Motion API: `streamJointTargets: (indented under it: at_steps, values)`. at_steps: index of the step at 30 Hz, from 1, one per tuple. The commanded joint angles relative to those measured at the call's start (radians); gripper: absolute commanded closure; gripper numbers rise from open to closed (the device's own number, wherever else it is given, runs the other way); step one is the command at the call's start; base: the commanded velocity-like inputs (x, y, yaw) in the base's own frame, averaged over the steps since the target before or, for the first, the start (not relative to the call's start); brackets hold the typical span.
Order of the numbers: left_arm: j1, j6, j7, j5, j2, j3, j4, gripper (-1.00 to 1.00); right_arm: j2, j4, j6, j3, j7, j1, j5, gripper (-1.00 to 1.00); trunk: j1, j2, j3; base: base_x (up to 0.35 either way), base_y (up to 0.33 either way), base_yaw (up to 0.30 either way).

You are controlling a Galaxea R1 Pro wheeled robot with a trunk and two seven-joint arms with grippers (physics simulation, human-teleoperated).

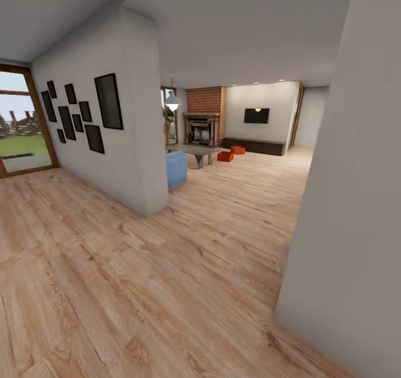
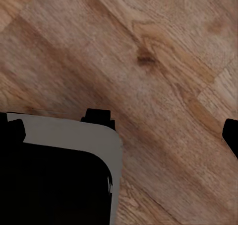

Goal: Move the two storage containers from the living room to the garage. In the garage, place one container on the floor and stack the other container on top of it (either order is fine).

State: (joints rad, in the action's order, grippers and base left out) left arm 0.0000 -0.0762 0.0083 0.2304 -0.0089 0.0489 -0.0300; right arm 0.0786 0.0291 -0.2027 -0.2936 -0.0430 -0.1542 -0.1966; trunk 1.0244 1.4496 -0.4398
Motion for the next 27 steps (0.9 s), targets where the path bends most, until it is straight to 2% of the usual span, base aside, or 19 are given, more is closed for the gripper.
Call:
streamJointTargets:
  at_steps: [1,27]
  values:
    - [0.000,-0.002,0.001,0.001,0.000,0.004,-0.001,-1.00,0.000,0.003,-0.006,-0.007,-0.005,-0.001,-0.010,-1.00,0.001,0.000,-0.001,0.326,0.000,0.000]
    - [0.000,-0.004,0.001,0.001,0.000,0.005,-0.001,-1.00,0.000,0.003,-0.006,-0.007,-0.005,-0.001,-0.010,-1.00,0.001,0.000,-0.001,0.326,0.000,0.000]
